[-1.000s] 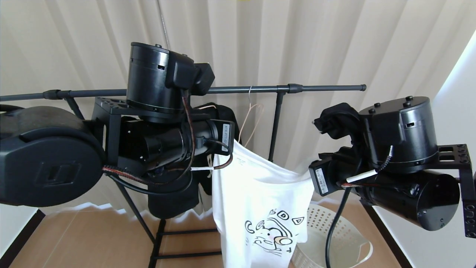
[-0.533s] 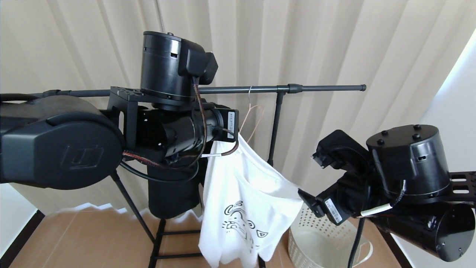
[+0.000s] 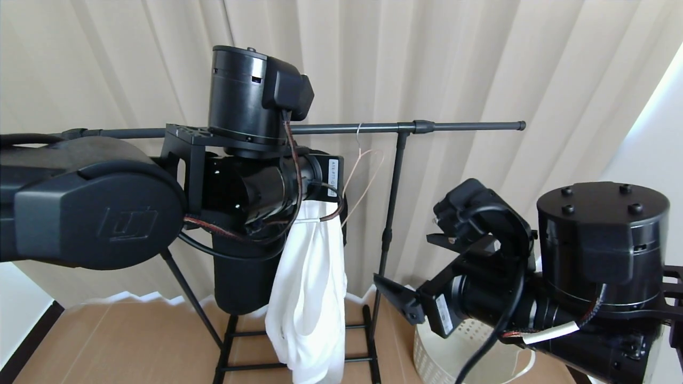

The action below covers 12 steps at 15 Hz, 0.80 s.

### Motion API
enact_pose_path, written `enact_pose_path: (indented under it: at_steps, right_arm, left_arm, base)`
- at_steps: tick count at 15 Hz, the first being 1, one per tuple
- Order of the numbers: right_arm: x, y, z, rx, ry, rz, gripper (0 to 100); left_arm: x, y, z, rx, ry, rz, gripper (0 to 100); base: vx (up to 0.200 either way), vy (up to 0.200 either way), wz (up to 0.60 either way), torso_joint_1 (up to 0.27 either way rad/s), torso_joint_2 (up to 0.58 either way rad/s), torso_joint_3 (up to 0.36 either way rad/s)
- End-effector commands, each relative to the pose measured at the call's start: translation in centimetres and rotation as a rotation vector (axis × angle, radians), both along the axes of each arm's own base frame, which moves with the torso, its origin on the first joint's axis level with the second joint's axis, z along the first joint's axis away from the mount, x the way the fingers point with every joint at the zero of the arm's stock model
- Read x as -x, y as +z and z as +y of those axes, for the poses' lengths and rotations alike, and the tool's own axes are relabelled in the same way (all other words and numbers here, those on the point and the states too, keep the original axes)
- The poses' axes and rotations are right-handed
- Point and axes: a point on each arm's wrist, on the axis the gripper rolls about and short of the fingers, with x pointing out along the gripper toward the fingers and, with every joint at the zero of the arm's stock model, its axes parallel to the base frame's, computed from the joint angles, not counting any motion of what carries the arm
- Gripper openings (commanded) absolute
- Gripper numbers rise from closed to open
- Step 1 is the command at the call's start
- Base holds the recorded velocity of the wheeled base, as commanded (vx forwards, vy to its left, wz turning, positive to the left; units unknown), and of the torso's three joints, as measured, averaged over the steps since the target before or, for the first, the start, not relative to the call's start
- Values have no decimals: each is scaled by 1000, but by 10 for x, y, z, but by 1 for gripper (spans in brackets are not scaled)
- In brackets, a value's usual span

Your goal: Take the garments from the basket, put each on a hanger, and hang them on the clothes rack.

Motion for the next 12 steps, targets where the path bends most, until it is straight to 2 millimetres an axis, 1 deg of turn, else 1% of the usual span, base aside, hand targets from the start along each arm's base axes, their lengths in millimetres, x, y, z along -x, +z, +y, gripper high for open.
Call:
enact_pose_path:
  at_steps: [1,3,5,7,9,11,12]
  right_arm:
    - [-3,-3,20,-85,15,-1,100]
    - [-7,0,28,-151,14,-21,100]
    - [-6,6,37,-225,13,-18,100]
    - [-11,2,44,-224,5,-9,100]
    - [-13,3,46,-245,-13,-5,100]
    - [-22,-3,53,-223,-94,-21,100]
    - [-29,-7,52,-205,-141,-29,100]
  left_arm:
    - [2,-2,0,-8,1,4,0]
    - [5,-3,-4,-12,-4,3,0]
    - [10,-5,-10,-24,-25,5,0]
    - [13,-6,-13,-28,-40,5,0]
    - [14,-8,-16,-34,-48,10,0]
    - [15,-9,-18,-36,-52,12,0]
    - [16,-8,-17,-34,-52,10,0]
  base:
    - [0,0,0,0,0,0]
    - [0,0,0,0,0,0]
    - [0,0,0,0,0,0]
    - [0,0,0,0,0,0]
    - [0,0,0,0,0,0]
    - [0,0,0,0,0,0]
    - [0,0,0,0,0,0]
